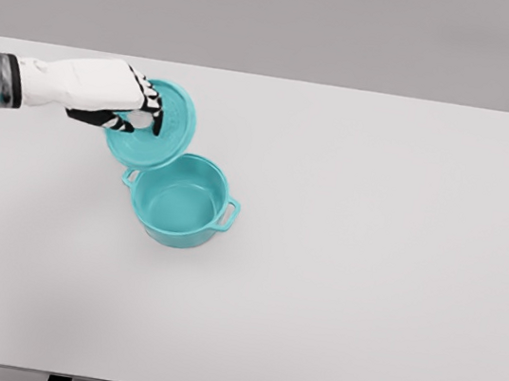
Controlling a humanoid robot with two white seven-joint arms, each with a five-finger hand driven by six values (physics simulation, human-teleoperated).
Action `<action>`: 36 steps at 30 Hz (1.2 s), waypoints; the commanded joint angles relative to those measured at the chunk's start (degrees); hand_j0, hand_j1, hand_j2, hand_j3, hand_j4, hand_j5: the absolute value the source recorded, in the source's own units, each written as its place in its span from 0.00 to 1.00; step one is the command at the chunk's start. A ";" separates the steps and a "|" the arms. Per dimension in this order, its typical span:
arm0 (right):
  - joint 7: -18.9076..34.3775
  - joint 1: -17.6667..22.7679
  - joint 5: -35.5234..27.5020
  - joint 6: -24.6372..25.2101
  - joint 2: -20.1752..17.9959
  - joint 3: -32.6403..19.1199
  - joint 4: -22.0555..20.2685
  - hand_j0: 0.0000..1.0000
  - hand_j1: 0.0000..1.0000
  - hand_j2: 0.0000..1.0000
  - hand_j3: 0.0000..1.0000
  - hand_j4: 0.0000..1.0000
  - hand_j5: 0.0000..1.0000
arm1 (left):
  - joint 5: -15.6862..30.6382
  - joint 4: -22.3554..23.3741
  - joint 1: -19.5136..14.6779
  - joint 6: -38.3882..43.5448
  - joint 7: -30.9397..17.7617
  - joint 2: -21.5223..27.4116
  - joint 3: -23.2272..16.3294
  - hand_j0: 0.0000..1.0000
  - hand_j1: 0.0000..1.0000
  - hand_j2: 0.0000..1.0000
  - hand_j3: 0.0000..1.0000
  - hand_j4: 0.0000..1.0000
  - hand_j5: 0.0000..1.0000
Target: Cover the pot with left arm
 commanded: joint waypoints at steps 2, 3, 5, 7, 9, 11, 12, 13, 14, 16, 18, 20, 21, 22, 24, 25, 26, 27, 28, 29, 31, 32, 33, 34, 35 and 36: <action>0.01 0.00 0.00 0.00 0.00 0.00 0.03 1.00 1.00 1.00 1.00 1.00 1.00 | 1.23 -1.55 0.00 0.12 0.15 0.20 -0.85 0.50 0.50 0.50 0.50 0.50 0.50; 0.01 0.00 0.00 0.00 0.00 0.00 0.04 1.00 1.00 1.00 1.00 1.00 1.00 | 1.32 -1.64 0.00 0.12 0.15 0.37 -1.20 0.50 0.50 0.50 0.50 0.50 0.50; 0.01 0.00 0.00 0.00 0.00 0.00 0.03 1.00 1.00 1.00 1.00 1.00 1.00 | 1.41 -3.13 0.00 0.12 0.24 0.99 -1.46 0.50 0.50 0.50 0.50 0.50 0.50; 0.01 -0.09 0.00 0.00 0.00 0.00 0.03 1.00 1.00 1.00 1.00 1.00 1.00 | 1.50 -5.59 0.00 0.12 3.23 2.57 -3.04 0.50 0.50 0.50 0.50 0.50 0.50; 0.01 0.00 0.00 0.00 0.00 0.00 0.03 1.00 1.00 1.00 1.00 1.00 1.00 | 1.50 -6.65 0.00 0.12 3.49 2.83 -3.13 0.50 0.50 0.50 0.50 0.50 0.50; 0.01 0.00 0.00 0.00 0.00 0.00 0.03 1.00 1.00 1.00 1.00 1.00 1.00 | 1.50 -6.74 0.00 0.12 3.49 2.83 -3.13 0.50 0.50 0.50 0.50 0.50 0.50; 0.01 0.00 0.00 0.00 0.00 0.00 0.04 1.00 1.00 1.00 1.00 1.00 1.00 | 1.58 -6.91 0.09 0.12 3.49 2.83 -3.13 0.50 0.50 0.50 0.50 0.50 0.50; 0.01 0.00 0.00 0.00 0.00 0.00 -0.05 1.00 1.00 1.00 1.00 1.00 1.00 | 2.11 -7.44 0.18 0.12 3.58 2.83 -3.22 0.50 0.50 0.50 0.50 0.50 0.50; 0.01 -0.09 0.00 0.00 0.00 0.00 0.03 1.00 1.00 1.00 1.00 1.00 1.00 | 2.64 -7.70 0.18 0.12 3.58 2.92 -4.01 0.50 0.50 0.50 0.50 0.50 0.50; 0.01 0.00 0.00 0.00 0.00 0.00 0.03 1.00 1.00 1.00 1.00 1.00 1.00 | 2.64 -7.88 0.18 0.12 3.58 3.01 -4.27 0.50 0.50 0.50 0.50 0.50 0.50; 0.01 -0.09 0.00 0.00 0.00 0.00 -0.05 1.00 1.00 1.00 1.00 1.00 1.00 | 2.64 -7.97 0.18 0.12 3.58 3.01 -4.36 0.50 0.50 0.50 0.50 0.50 0.50; 0.01 0.00 0.00 0.00 0.00 0.00 -0.05 1.00 1.00 1.00 1.00 1.00 1.00 | 2.64 -8.40 0.44 0.12 3.58 3.01 -4.45 0.50 0.50 0.50 0.50 0.50 0.50; 0.01 0.00 0.00 0.00 0.00 0.00 -0.05 1.00 1.00 1.00 1.00 1.00 1.00 | 2.64 -8.58 0.53 0.12 3.58 3.01 -4.45 0.50 0.50 0.50 0.50 0.50 0.50; 0.01 0.00 0.00 0.00 0.00 0.00 0.04 1.00 1.00 1.00 1.00 1.00 1.00 | 2.64 -8.76 0.62 0.12 3.58 3.01 -4.45 0.50 0.50 0.50 0.50 0.50 0.50; 0.01 0.00 0.00 0.00 0.00 0.00 0.04 1.00 1.00 1.00 1.00 1.00 1.00 | 2.64 -8.76 0.70 0.12 3.58 2.92 -4.89 0.50 0.50 0.50 0.50 0.50 0.50; 0.01 0.00 0.00 0.00 0.00 0.00 0.04 1.00 1.00 1.00 1.00 1.00 1.00 | 2.73 -8.76 0.70 0.12 3.58 2.92 -5.51 0.50 0.50 0.50 0.50 0.50 0.50; 0.01 0.00 0.00 0.00 0.00 0.00 0.04 1.00 1.00 1.00 1.00 1.00 1.00 | 2.64 -8.84 0.70 0.12 3.58 2.83 -5.59 0.50 0.50 0.50 0.50 0.50 0.50; 0.01 0.00 0.00 0.00 0.00 0.00 -0.05 1.00 1.00 1.00 1.00 1.00 1.00 | 2.64 -8.85 0.70 0.12 3.58 2.75 -5.68 0.50 0.50 0.50 0.50 0.50 0.50; 0.01 0.00 0.00 0.00 0.00 0.00 -0.05 1.00 1.00 1.00 1.00 1.00 1.00 | 2.64 -8.85 0.70 0.12 3.58 2.75 -5.86 0.50 0.50 0.50 0.50 0.50 0.50; 0.01 0.00 0.00 0.00 0.00 0.00 0.03 1.00 1.00 1.00 1.00 1.00 1.00 | 2.64 -8.85 0.70 0.12 3.58 2.75 -6.38 0.50 0.50 0.50 0.50 0.50 0.50; 0.01 0.00 0.00 0.00 0.00 0.00 -0.05 1.00 1.00 1.00 1.00 1.00 1.00 | 2.64 -8.93 0.70 0.12 3.67 2.57 -6.39 0.50 0.50 0.50 0.50 0.50 0.50; 0.01 0.00 0.00 0.00 0.00 0.00 0.03 1.00 1.00 1.00 1.00 1.00 1.00 | 2.64 -9.20 0.70 0.12 3.67 2.48 -6.47 0.50 0.50 0.50 0.50 0.50 0.50; 0.01 0.00 0.00 0.00 0.00 0.00 0.04 1.00 1.00 1.00 1.00 1.00 1.00 | 2.64 -9.64 0.70 0.12 4.46 2.48 -6.56 0.50 0.50 0.50 0.50 0.50 0.50; 0.01 0.00 0.00 0.00 0.00 0.00 -0.05 1.00 1.00 1.00 1.00 1.00 1.00 | 2.64 -9.64 0.70 0.12 4.72 2.48 -6.91 0.50 0.50 0.50 0.50 0.50 0.50; 0.01 0.00 0.00 0.00 0.00 0.00 0.03 1.00 1.00 1.00 1.00 1.00 1.00 | 2.64 -9.81 0.70 0.12 4.81 2.66 -7.44 0.50 0.50 0.50 0.50 0.50 0.50; 0.01 0.00 0.00 0.00 0.00 0.00 -0.05 1.00 1.00 1.00 1.00 1.00 1.00 | 2.73 -10.25 0.70 0.12 4.81 2.83 -7.44 0.50 0.50 0.50 0.50 0.50 0.50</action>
